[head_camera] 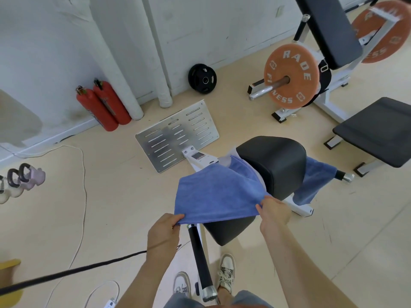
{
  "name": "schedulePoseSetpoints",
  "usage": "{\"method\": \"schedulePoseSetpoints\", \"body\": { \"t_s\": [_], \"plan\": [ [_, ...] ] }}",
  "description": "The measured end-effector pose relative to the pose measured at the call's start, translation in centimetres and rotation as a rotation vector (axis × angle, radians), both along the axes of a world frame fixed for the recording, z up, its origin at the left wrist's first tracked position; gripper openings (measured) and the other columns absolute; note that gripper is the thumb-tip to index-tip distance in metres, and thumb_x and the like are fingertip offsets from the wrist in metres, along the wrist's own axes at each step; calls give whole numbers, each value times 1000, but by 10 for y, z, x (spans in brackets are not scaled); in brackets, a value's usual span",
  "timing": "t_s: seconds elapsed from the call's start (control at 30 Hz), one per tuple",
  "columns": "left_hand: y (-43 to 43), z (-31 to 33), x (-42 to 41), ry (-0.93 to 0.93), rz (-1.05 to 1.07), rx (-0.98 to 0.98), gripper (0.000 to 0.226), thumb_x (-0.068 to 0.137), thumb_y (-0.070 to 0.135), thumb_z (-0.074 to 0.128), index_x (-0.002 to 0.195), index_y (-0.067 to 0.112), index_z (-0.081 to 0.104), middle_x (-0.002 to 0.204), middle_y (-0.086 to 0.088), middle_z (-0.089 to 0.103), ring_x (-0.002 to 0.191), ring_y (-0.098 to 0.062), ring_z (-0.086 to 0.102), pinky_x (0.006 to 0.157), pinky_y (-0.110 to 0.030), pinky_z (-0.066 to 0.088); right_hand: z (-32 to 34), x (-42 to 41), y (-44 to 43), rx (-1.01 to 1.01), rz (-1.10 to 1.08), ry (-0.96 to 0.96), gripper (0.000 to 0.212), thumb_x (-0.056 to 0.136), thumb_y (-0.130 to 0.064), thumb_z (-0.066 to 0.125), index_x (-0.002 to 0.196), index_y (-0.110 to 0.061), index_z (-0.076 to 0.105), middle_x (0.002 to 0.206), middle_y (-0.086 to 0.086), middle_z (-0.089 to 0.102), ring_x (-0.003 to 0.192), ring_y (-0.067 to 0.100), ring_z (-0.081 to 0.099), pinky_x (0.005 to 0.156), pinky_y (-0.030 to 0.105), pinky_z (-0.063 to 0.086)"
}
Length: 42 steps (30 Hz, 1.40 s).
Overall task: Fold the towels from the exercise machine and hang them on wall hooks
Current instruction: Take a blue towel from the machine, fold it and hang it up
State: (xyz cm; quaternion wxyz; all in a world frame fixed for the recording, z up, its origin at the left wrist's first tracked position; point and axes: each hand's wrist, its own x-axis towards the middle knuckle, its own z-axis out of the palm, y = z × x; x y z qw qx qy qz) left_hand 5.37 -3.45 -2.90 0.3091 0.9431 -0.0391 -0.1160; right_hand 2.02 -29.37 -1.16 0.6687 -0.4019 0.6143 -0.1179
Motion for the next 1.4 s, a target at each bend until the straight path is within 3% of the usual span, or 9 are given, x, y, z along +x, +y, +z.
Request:
{"method": "schedulePoseSetpoints", "body": {
  "t_s": [0.1, 0.2, 0.27, 0.37, 0.63, 0.87, 1.07, 1.23, 1.4],
  "plan": [
    [-16, 20, 4, -27, -228, 112, 22, 88, 21, 59, 69, 10, 61, 70, 7, 49, 76, -18, 47, 68, -19, 39, 9, 7, 13, -556, 447, 186, 25, 86, -1, 53, 110, -4, 60, 98, 4, 53, 82, 24, 54, 70, 32, 44],
    [-29, 44, 12, -298, -513, 126, 14, 85, 23, 55, 83, 21, 68, 84, 10, 56, 86, -16, 44, 73, -31, 46, 27, 14, 26, -980, 995, 155, 24, 90, -10, 52, 112, -5, 61, 112, 11, 55, 98, 29, 55, 79, 31, 45],
    [-35, 57, 23, -397, -669, 95, 17, 82, 22, 56, 90, 23, 71, 99, 0, 65, 95, -19, 53, 79, -27, 48, 45, 20, 27, -1087, 1294, 132, 35, 93, -14, 53, 127, -6, 58, 127, 14, 56, 114, 32, 54, 97, 33, 42],
    [-48, 99, 31, -203, -575, -122, 20, 90, 17, 54, 101, 18, 71, 95, 2, 69, 86, -11, 60, 79, -1, 34, 90, 24, 29, -1143, 1541, 73, 31, 96, -17, 51, 127, -14, 55, 125, 8, 57, 112, 25, 55, 101, 38, 44],
    [-59, 183, 28, -87, -316, -533, 22, 90, 6, 60, 90, 26, 69, 84, 11, 67, 85, 0, 60, 73, -7, 43, 176, 18, 32, -943, 1256, -213, 28, 92, -13, 58, 105, -28, 38, 68, -12, 63, 65, 4, 61, 65, 14, 47],
    [-52, 215, 16, -124, -264, -624, 33, 80, 9, 73, 83, 41, 70, 81, 20, 72, 80, -3, 66, 73, -14, 52, 215, 4, 43, -773, 1179, -432, 18, 82, -8, 69, 87, -24, 63, 81, -6, 73, 80, 6, 70, 82, 25, 58],
    [-49, 229, 9, -115, -242, -747, 28, 80, 4, 71, 82, 33, 73, 82, 10, 75, 80, -8, 69, 75, -19, 53, 235, -10, 53, -836, 1118, -515, 37, 81, -7, 70, 94, -35, 49, 84, -5, 67, 70, 8, 68, 76, 35, 59],
    [-49, 242, 3, -95, -236, -832, 29, 77, 2, 73, 80, 31, 73, 78, 1, 74, 78, -16, 70, 76, -29, 57, 250, -19, 55, -969, 1123, -571, 38, 82, -4, 68, 96, -33, 47, 83, -3, 73, 75, 8, 70, 74, 30, 58],
    [-50, 267, 10, 33, -374, -787, 31, 80, 4, 71, 106, 22, 70, 83, -12, 72, 84, -18, 69, 84, -34, 56, 264, -23, 52, -1181, 1171, -587, 37, 83, -5, 66, 88, -33, 42, 77, -5, 65, 69, 8, 63, 63, 18, 52]
  ]
}}
